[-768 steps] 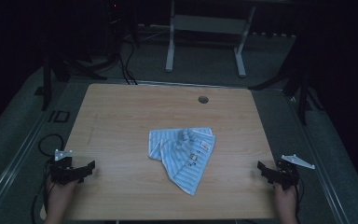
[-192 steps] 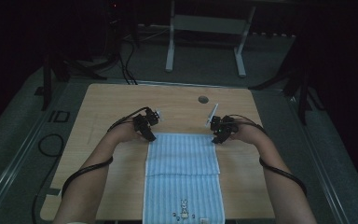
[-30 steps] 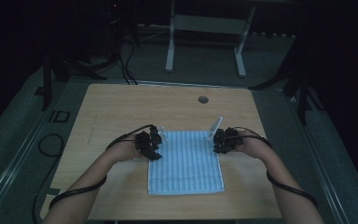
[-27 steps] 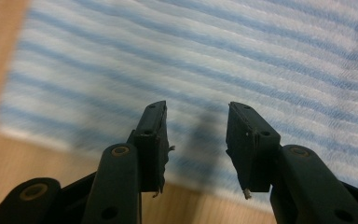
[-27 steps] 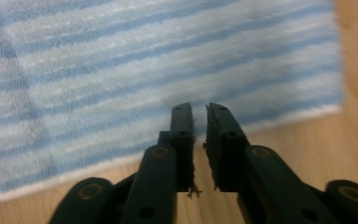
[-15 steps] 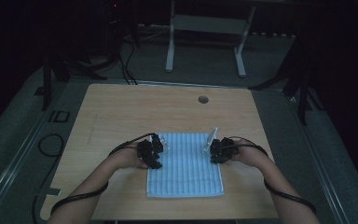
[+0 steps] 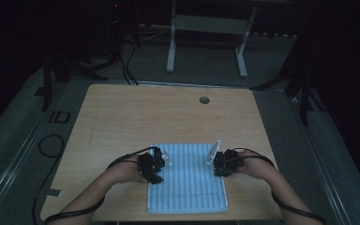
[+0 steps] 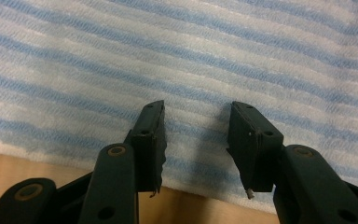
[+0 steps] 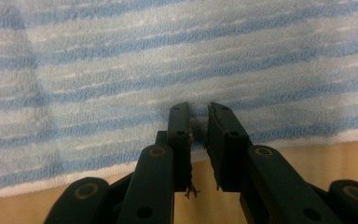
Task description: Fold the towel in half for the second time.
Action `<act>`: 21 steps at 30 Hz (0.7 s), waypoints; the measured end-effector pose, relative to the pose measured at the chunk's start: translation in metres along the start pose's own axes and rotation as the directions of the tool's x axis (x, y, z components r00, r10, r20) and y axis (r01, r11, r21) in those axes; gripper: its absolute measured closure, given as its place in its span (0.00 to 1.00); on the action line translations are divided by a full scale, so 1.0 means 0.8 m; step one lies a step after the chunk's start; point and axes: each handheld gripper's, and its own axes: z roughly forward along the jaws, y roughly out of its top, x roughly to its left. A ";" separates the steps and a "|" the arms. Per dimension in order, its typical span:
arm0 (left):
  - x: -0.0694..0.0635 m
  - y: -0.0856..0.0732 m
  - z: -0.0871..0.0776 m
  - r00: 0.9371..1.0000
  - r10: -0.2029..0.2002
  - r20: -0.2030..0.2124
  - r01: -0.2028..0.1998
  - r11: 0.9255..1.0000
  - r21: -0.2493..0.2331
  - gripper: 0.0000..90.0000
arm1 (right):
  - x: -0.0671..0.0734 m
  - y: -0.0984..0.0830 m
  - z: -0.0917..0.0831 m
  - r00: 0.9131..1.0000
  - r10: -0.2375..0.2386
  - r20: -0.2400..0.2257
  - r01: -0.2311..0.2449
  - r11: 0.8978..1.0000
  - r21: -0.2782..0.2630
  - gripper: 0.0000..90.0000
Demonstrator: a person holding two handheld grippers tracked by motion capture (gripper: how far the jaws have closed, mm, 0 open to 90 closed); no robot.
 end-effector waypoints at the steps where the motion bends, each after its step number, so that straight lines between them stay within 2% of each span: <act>1: -0.005 -0.001 0.000 1.000 0.001 0.005 -0.001 1.000 0.002 0.63 | 0.004 0.000 0.000 1.000 -0.004 -0.004 0.004 1.000 0.003 0.87; 5: -0.010 -0.003 -0.001 1.000 0.000 0.012 0.000 1.000 -0.002 0.63 | 0.011 -0.001 -0.001 1.000 -0.010 -0.019 0.011 1.000 0.006 0.86; 7: -0.012 -0.003 -0.002 1.000 -0.001 0.025 0.001 1.000 0.006 0.61 | 0.014 -0.002 -0.002 0.999 -0.017 -0.038 0.017 1.000 0.003 0.80; 8: -0.012 -0.002 -0.004 1.000 -0.003 0.019 0.002 1.000 0.006 0.60 | 0.013 -0.001 -0.005 0.999 -0.018 -0.049 0.018 1.000 0.006 0.73; 10: -0.003 -0.003 -0.017 1.000 -0.022 0.004 0.022 1.000 -0.006 0.57 | 0.010 0.000 -0.013 1.000 -0.024 -0.014 0.024 1.000 0.015 0.73; 11: -0.003 -0.003 -0.017 1.000 -0.022 0.004 0.022 1.000 -0.006 0.57 | 0.006 0.001 -0.018 1.000 -0.022 -0.007 0.022 1.000 0.011 0.73; 12: 0.010 -0.004 -0.028 0.999 -0.037 -0.031 0.036 0.999 -0.014 0.57 | 0.002 0.001 -0.023 1.000 -0.024 0.011 0.024 1.000 0.002 0.73; 13: 0.010 -0.004 -0.028 0.999 -0.037 -0.031 0.036 0.999 -0.014 0.57 | 0.002 0.001 -0.023 1.000 -0.024 0.011 0.024 1.000 0.002 0.73; 14: 0.017 -0.004 -0.034 0.998 -0.042 -0.039 0.041 0.999 -0.015 0.57 | -0.005 0.001 -0.028 1.000 -0.017 0.021 0.017 1.000 -0.002 0.73; 15: 0.024 -0.004 -0.038 0.998 -0.044 -0.052 0.043 0.999 -0.026 0.57 | -0.021 0.001 -0.036 0.998 -0.003 0.057 0.004 1.000 -0.002 0.73; 16: 0.038 -0.003 -0.044 0.996 -0.055 -0.068 0.053 0.998 -0.036 0.57 | -0.031 0.002 -0.038 0.998 0.009 0.069 -0.009 1.000 -0.001 0.73; 17: 0.038 -0.003 -0.044 0.996 -0.055 -0.068 0.053 0.998 -0.036 0.57 | -0.038 0.002 -0.040 0.997 0.020 0.072 -0.020 1.000 0.002 0.73; 18: 0.056 -0.002 -0.047 0.994 -0.079 -0.079 0.075 0.996 -0.043 0.56 | -0.050 0.002 -0.041 0.996 0.028 0.082 -0.028 1.000 0.000 0.73; 19: 0.056 -0.002 -0.047 0.994 -0.079 -0.079 0.075 0.996 -0.043 0.56 | -0.050 0.002 -0.041 0.996 0.028 0.082 -0.028 1.000 0.000 0.73; 20: 0.064 -0.001 -0.046 0.993 -0.088 -0.083 0.085 0.996 -0.038 0.56 | -0.068 0.004 -0.041 0.995 0.055 0.079 -0.056 0.998 0.005 0.73; 21: 0.072 0.000 -0.045 0.992 -0.091 -0.088 0.089 0.996 -0.032 0.56 | -0.068 0.004 -0.041 0.995 0.055 0.079 -0.056 0.998 0.005 0.73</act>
